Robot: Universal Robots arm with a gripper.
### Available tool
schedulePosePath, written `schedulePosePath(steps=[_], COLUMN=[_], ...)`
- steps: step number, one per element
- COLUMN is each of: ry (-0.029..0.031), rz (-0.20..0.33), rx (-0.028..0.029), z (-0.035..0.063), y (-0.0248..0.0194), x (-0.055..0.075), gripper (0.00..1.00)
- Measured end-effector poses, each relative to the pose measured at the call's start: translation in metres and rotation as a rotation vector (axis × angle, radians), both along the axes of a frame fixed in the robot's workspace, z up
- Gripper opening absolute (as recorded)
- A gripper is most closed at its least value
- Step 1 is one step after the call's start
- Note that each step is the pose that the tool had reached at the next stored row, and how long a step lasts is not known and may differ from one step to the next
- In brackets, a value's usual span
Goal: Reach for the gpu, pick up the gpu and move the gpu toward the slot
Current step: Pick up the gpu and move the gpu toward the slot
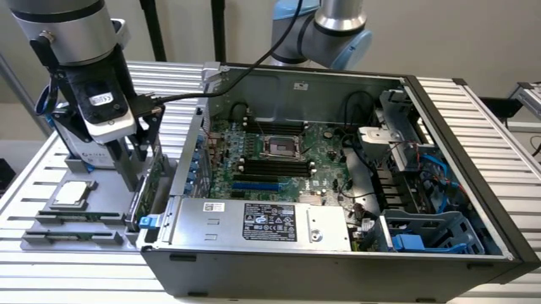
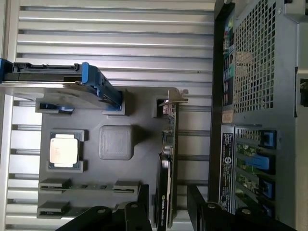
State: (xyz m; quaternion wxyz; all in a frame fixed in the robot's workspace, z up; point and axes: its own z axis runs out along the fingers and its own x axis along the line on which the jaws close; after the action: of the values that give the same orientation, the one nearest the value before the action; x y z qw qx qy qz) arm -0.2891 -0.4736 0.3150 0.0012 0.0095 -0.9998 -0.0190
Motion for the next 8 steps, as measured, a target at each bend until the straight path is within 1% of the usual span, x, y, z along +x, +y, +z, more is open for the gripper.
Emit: schedulePosePath(steps=[8], ry=[0.0], rz=[0.0], rx=[0.0], z=[-0.0145], y=[0.0], x=[0.0], gripper=[0.45])
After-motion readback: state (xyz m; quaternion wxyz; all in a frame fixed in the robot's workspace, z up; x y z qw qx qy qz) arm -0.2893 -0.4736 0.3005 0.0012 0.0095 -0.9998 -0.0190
